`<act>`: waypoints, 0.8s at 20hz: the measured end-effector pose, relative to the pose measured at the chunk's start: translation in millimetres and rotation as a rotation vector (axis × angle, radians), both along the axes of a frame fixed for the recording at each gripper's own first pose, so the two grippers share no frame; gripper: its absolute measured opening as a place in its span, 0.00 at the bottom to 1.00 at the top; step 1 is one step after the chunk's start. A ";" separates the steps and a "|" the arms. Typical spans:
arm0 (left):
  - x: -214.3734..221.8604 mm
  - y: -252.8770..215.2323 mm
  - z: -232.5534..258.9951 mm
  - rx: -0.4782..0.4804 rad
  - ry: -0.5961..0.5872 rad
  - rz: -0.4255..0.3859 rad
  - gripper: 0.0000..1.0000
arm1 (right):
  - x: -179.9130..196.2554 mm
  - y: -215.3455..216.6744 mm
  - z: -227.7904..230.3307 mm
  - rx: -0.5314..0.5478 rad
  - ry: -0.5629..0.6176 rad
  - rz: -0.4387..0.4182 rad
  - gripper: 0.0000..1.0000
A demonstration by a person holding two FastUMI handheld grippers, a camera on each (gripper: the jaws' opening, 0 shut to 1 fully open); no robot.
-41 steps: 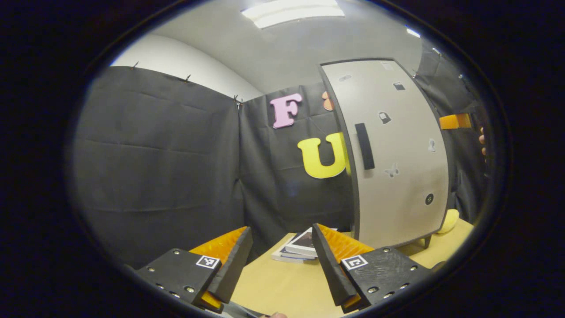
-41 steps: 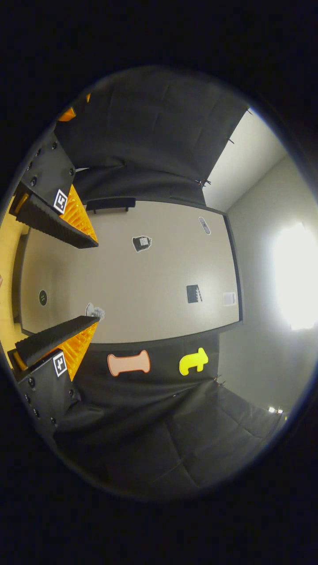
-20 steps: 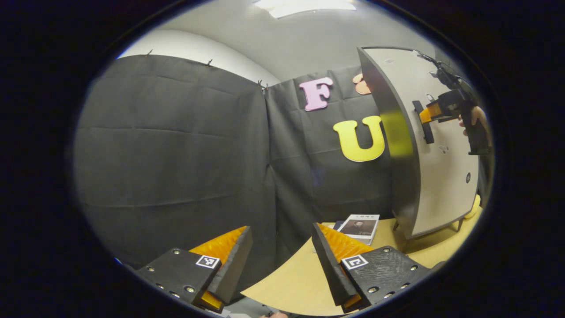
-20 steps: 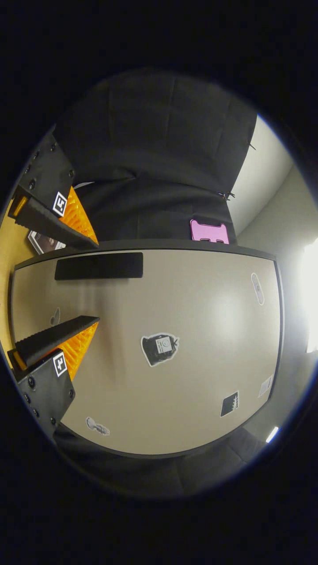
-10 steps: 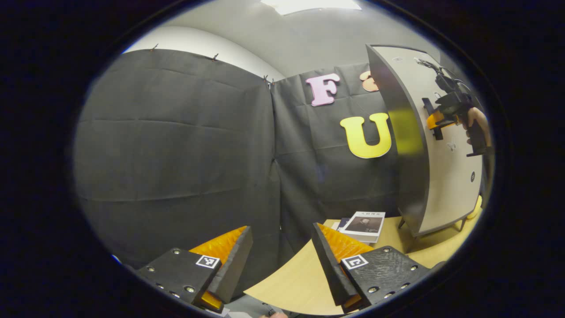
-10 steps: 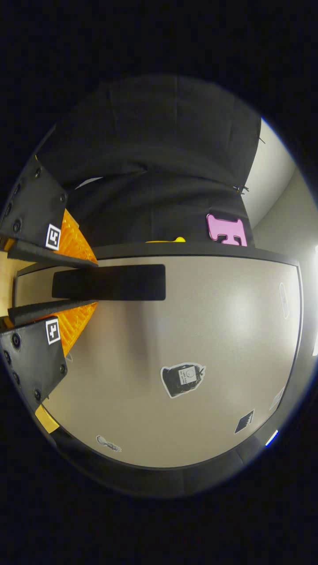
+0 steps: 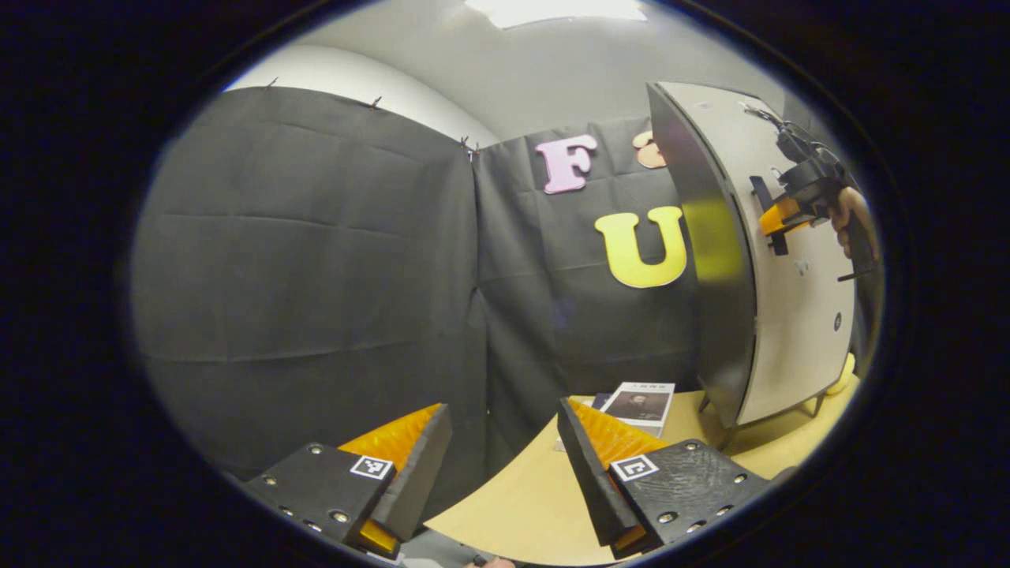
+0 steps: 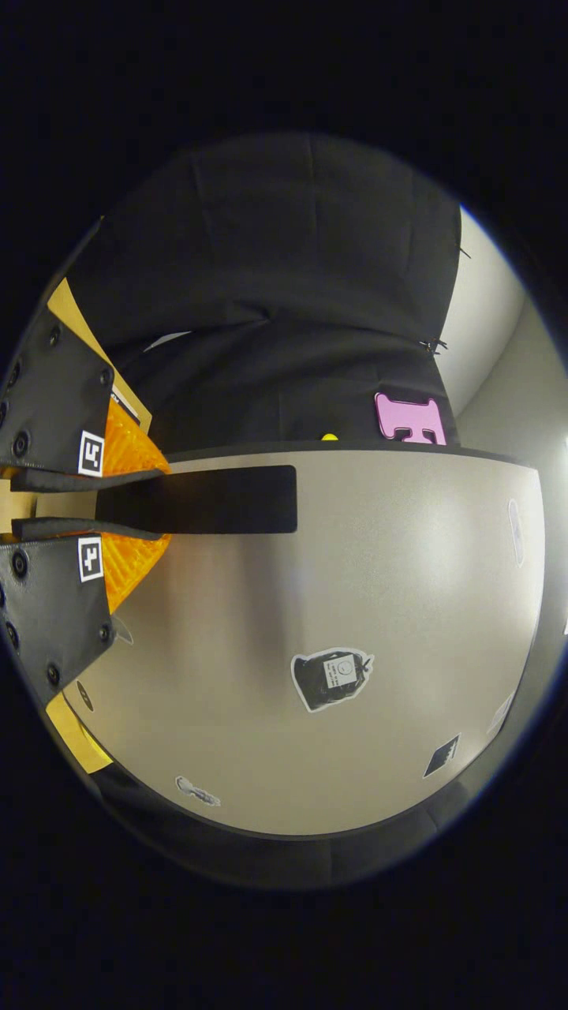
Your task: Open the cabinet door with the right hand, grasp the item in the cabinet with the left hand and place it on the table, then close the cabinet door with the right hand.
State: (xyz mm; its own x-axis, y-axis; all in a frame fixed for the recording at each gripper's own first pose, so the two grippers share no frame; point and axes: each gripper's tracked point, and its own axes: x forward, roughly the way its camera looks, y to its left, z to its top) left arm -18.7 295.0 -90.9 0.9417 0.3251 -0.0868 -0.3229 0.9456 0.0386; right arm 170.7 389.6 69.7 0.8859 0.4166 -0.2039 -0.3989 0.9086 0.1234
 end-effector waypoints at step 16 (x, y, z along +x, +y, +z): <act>18.6 -149.3 52.8 0.018 -0.069 -0.208 0.82 | -82.9 -39.5 28.9 0.058 0.066 0.266 0.14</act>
